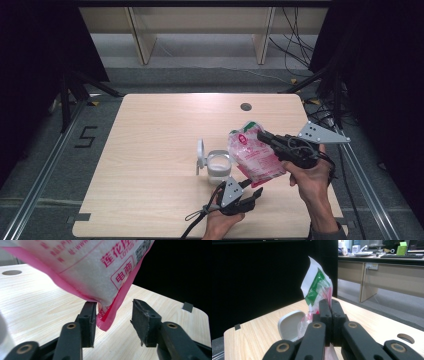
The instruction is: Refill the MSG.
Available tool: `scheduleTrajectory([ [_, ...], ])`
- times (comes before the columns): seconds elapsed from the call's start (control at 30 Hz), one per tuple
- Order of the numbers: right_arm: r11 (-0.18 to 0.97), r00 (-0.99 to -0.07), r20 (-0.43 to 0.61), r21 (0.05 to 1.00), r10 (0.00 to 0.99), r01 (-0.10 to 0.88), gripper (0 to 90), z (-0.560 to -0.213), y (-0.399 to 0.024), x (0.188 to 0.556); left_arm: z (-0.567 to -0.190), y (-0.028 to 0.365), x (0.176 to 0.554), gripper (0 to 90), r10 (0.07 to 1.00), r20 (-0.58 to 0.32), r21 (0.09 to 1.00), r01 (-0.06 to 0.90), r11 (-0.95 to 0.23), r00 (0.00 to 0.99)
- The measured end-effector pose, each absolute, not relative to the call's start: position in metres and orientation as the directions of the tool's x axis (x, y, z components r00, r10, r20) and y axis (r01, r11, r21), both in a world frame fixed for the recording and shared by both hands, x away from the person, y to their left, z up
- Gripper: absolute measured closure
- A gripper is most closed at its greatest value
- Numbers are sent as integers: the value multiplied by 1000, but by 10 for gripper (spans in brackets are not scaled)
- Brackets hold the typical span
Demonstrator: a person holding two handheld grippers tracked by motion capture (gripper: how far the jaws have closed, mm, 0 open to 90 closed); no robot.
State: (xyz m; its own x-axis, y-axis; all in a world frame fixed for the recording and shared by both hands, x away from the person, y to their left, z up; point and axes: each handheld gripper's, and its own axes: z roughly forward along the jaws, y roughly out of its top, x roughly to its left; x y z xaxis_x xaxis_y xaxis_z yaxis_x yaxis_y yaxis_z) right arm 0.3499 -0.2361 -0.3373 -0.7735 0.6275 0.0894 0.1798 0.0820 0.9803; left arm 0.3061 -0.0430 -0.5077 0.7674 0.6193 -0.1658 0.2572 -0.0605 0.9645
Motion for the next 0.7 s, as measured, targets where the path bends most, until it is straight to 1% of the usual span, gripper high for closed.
scheduleTrajectory([
  [0.07,96,-772,72,981,632,170,900,-338,-240,350,-505,-39,304,497,625,-158,965,255,-67,765],
  [0.1,81,-769,76,983,635,164,900,-339,-240,350,-504,-37,302,500,628,-140,965,249,-88,765],
  [0.17,70,-769,99,980,631,184,900,-340,-242,349,-502,-33,299,496,631,-142,965,249,-85,763],
  [0.27,74,-759,89,981,645,178,900,-343,-245,348,-499,-30,295,477,633,-118,966,236,-105,765],
  [0.3,70,-750,99,979,654,191,900,-344,-246,346,-498,-26,294,468,621,-108,966,230,-119,776],
  [0.33,70,-747,102,978,657,196,900,-344,-247,345,-499,-22,293,465,616,-115,965,236,-118,779],
  [0.37,82,-750,75,982,657,171,900,-346,-249,347,-498,-19,292,463,622,-111,962,242,-130,775],
  [0.4,84,-747,72,982,661,168,900,-347,-251,347,-499,-16,291,463,628,-111,960,246,-131,770],
  [0.47,73,-739,106,976,665,206,900,-349,-252,344,-498,-11,290,461,630,-115,960,249,-127,768],
  [0.5,79,-740,91,978,666,191,900,-351,-254,346,-498,-9,290,464,628,-114,960,247,-129,770],
  [0.53,74,-738,103,976,667,203,900,-353,-254,345,-497,-5,292,472,616,-73,960,222,-170,785],
  [0.57,88,-734,91,976,674,201,900,-355,-254,345,-498,-5,291,469,621,-91,960,235,-154,779],
  [0.6,74,-739,110,974,664,212,900,-357,-253,345,-497,-3,290,467,627,-91,957,241,-158,774],
  [0.63,89,-733,93,975,674,206,900,-358,-254,345,-497,-2,290,462,629,-97,957,246,-155,772],
  [0.67,86,-735,107,972,669,220,900,-360,-253,345,-497,0,292,453,618,-72,958,226,-175,783],
  [0.7,92,-733,90,975,675,205,900,-363,-254,346,-498,1,291,444,616,-80,957,234,-173,784],
])
